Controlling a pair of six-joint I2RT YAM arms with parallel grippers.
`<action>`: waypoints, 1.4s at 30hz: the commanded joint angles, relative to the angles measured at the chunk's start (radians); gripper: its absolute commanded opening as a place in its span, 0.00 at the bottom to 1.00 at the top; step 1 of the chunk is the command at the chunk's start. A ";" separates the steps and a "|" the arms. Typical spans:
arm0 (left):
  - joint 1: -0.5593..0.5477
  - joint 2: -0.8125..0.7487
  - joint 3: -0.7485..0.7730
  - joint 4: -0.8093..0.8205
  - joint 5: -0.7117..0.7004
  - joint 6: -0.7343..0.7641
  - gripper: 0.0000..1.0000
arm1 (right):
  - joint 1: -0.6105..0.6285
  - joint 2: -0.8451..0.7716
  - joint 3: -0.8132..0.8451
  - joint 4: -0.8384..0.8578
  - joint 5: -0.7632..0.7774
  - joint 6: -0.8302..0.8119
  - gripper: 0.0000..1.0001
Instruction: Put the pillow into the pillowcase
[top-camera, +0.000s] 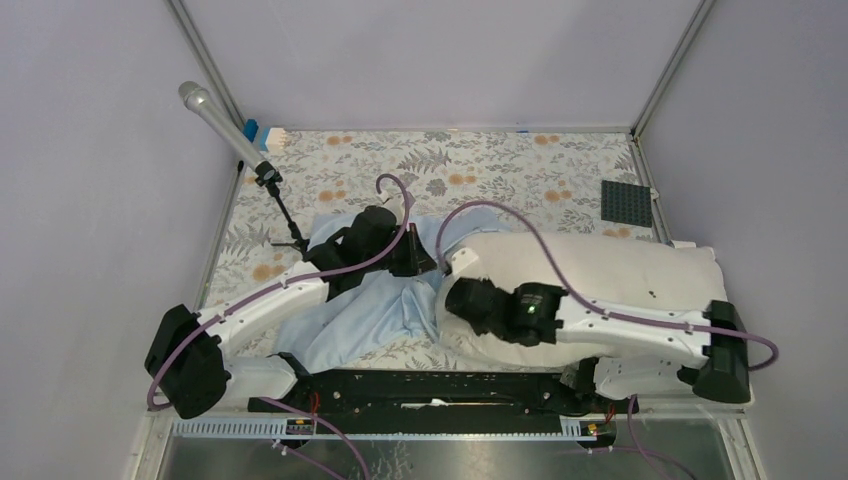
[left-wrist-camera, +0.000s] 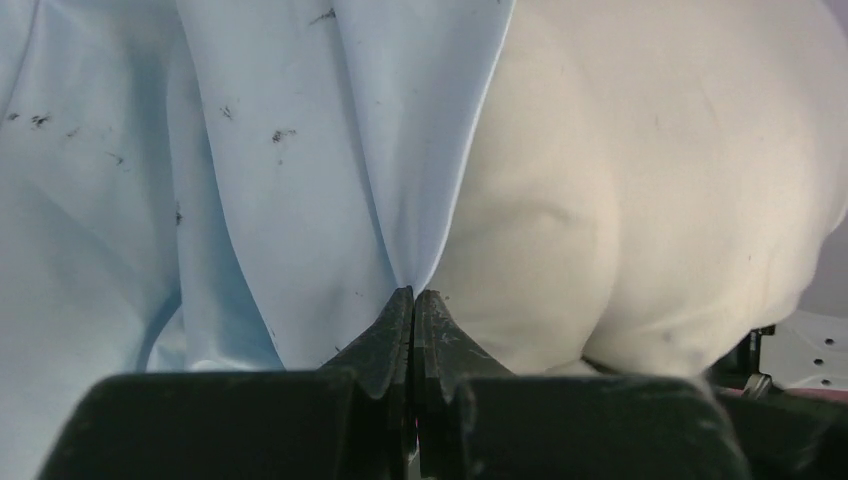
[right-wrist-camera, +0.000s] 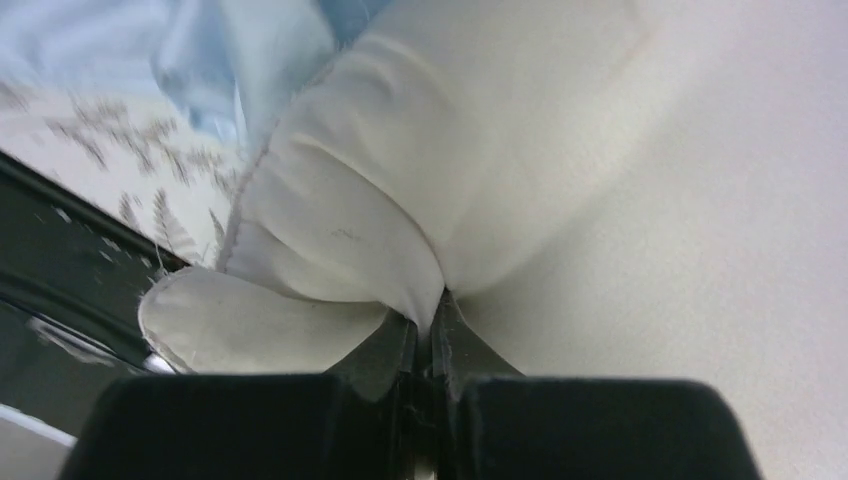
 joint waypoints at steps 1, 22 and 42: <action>0.005 -0.045 -0.009 0.025 0.070 -0.003 0.00 | -0.141 -0.108 0.032 0.041 -0.051 -0.033 0.00; -0.056 -0.149 0.061 0.017 0.422 0.040 0.00 | -0.376 0.125 0.034 0.342 -0.087 0.180 0.00; -0.038 -0.055 0.124 0.190 0.304 -0.170 0.00 | -0.387 -0.044 -0.028 0.391 -0.180 0.183 0.00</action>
